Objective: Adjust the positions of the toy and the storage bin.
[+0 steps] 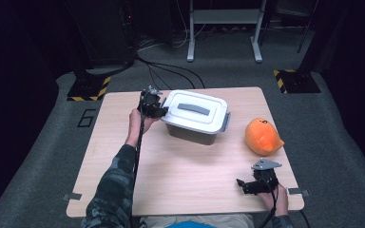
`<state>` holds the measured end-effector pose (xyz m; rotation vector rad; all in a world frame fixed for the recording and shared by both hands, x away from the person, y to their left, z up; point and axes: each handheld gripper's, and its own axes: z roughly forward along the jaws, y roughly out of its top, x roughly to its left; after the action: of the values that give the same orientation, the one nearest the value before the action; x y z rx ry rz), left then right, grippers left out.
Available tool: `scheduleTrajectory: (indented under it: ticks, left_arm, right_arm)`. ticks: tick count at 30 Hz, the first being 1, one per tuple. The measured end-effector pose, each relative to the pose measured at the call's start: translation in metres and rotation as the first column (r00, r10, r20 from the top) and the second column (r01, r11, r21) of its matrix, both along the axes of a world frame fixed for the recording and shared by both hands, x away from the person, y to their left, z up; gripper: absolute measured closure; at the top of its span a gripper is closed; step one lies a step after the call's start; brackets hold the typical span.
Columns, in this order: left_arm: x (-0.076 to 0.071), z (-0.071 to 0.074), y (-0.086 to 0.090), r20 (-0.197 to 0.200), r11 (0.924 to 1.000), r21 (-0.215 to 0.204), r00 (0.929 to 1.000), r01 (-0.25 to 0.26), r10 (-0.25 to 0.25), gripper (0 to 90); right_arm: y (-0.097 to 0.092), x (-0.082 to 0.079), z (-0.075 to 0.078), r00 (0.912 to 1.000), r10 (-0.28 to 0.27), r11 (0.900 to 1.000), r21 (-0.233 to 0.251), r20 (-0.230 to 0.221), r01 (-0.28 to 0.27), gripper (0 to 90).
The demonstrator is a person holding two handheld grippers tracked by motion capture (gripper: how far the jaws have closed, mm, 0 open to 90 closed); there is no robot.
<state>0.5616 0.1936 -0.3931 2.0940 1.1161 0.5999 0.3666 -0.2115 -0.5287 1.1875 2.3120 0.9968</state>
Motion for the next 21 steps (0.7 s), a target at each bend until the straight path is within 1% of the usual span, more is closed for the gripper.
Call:
scheduleTrajectory:
  ticks: [2, 3, 4, 6, 7, 9, 11, 12, 14, 15, 16, 17, 18, 21]
  left_arm:
    - [-0.003, 0.000, 0.001, -0.013, 0.9998, -0.008, 0.9998, 0.017, -0.017, 57.7]
    - [-0.004, 0.001, 0.002, -0.017, 0.9997, -0.003, 0.9995, 0.025, -0.025, 57.7]
    - [-0.007, 0.000, 0.002, -0.015, 0.9997, -0.011, 0.9996, 0.023, -0.023, 57.7]
    - [-0.009, 0.000, 0.002, -0.021, 0.9998, -0.010, 0.9996, 0.018, -0.018, 58.7]
    - [-0.010, 0.000, 0.003, -0.023, 0.9997, -0.010, 0.9994, 0.024, -0.024, 58.7]
    - [-0.013, -0.001, 0.005, -0.029, 0.9993, -0.027, 0.9992, 0.026, -0.026, 60.0]
    - [-0.015, -0.001, 0.005, -0.024, 0.9993, -0.030, 0.9994, 0.024, -0.025, 60.0]
    - [-0.016, -0.001, 0.005, -0.024, 0.9993, -0.024, 0.9993, 0.028, -0.028, 59.9]
    - [-0.020, -0.001, 0.004, -0.019, 0.9994, -0.028, 0.9996, 0.021, -0.022, 59.8]
    - [-0.021, -0.001, 0.005, -0.018, 0.9995, -0.018, 0.9995, 0.025, -0.025, 59.8]
    - [-0.023, -0.001, 0.004, -0.016, 0.9995, -0.020, 0.9996, 0.025, -0.025, 59.6]
    - [-0.025, -0.001, 0.004, -0.018, 0.9995, -0.013, 0.9994, 0.028, -0.028, 59.5]
    - [-0.026, -0.001, 0.004, -0.019, 0.9995, -0.011, 0.9994, 0.029, -0.029, 59.4]
    - [-0.032, 0.000, 0.004, -0.019, 0.9994, -0.006, 0.9992, 0.034, -0.034, 58.7]
  right_arm:
    - [0.000, 0.000, 0.000, 1.0000, 0.000, 1.0000, 0.000, 0.000, 0.000, 6.0]
    - [0.000, 0.000, 0.000, 1.0000, -0.001, 1.0000, 0.000, 0.000, 0.001, 6.0]
    - [0.000, 0.000, 0.000, 1.0000, -0.002, 1.0000, -0.001, 0.001, 0.002, 6.1]
    - [0.000, 0.000, 0.000, 1.0000, -0.004, 1.0000, -0.002, 0.002, 0.004, 6.4]
    - [0.000, 0.000, 0.000, 1.0000, -0.004, 1.0000, -0.002, 0.002, 0.004, 6.4]
    - [0.000, 0.000, 0.000, 1.0000, -0.005, 1.0000, -0.003, 0.001, 0.005, 6.5]
    - [0.000, 0.000, 0.000, 1.0000, -0.004, 1.0000, -0.004, 0.003, 0.004, 6.6]
    - [0.000, 0.000, 0.000, 1.0000, -0.004, 1.0000, -0.005, 0.003, 0.004, 6.6]
    - [0.000, 0.000, 0.000, 1.0000, -0.004, 1.0000, -0.005, 0.003, 0.004, 6.6]
    - [0.000, 0.000, 0.000, 1.0000, -0.005, 1.0000, -0.003, 0.006, 0.005, 6.6]
    - [0.000, 0.000, 0.000, 1.0000, -0.005, 1.0000, -0.004, 0.006, 0.005, 6.6]
    - [0.000, 0.000, 0.000, 0.9999, -0.006, 1.0000, -0.002, 0.009, 0.006, 6.6]
    - [0.000, 0.000, 0.000, 1.0000, -0.005, 1.0000, -0.005, 0.003, 0.005, 6.6]
    - [0.000, 0.000, 0.000, 1.0000, -0.006, 1.0000, -0.003, 0.006, 0.006, 6.6]
